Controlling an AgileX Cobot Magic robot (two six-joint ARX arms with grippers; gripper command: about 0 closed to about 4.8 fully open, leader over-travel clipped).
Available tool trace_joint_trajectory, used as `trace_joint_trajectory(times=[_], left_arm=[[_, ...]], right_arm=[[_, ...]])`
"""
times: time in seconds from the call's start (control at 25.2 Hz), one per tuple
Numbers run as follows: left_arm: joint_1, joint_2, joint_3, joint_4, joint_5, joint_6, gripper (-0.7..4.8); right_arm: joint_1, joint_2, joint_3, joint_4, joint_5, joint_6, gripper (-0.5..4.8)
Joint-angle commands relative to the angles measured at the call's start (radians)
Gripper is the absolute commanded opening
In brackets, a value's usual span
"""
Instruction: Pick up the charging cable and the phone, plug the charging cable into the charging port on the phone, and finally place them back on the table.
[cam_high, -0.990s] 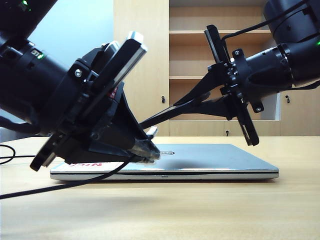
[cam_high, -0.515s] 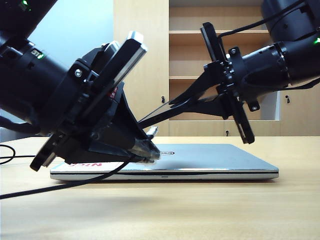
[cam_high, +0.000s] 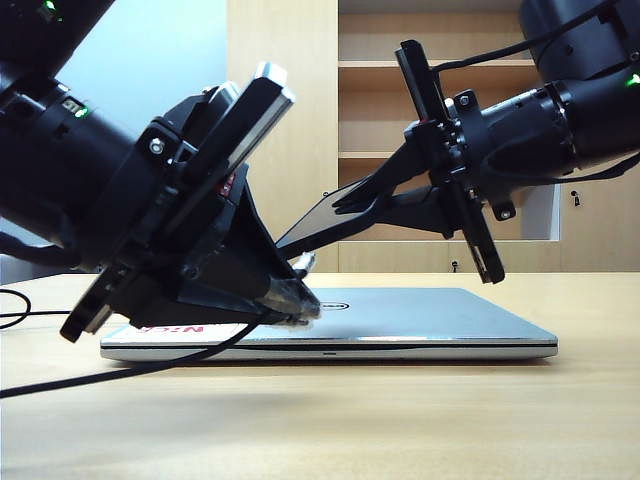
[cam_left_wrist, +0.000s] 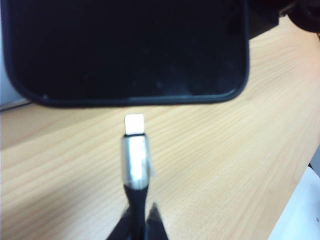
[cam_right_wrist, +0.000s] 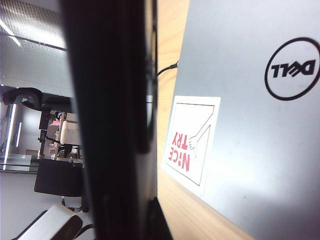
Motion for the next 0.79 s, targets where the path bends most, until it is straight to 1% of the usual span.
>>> trace_joint_trajectory(times=[0.04,0.16,0.32,0.79], left_arm=[[0.000,-0.002,0.003,0.019,0.000,-0.003,-0.06],[0.000,-0.002,0.003,0.019,0.000,-0.003,-0.06],[0.000,-0.002,0.003,0.019,0.000,-0.003,-0.06],[0.000,-0.002,0.003,0.019,0.000,-0.003,-0.06]], right_arm=[[0.001,-0.009,0.005,0.029,-0.012,-0.020,-0.06],[0.001,-0.009,0.005,-0.005,-0.014,-0.042,-0.06],[0.001,-0.009,0.005,-0.008,-0.015,-0.041,-0.06],[0.001,-0.009,0.005,0.003,0.008,-0.003,-0.06]])
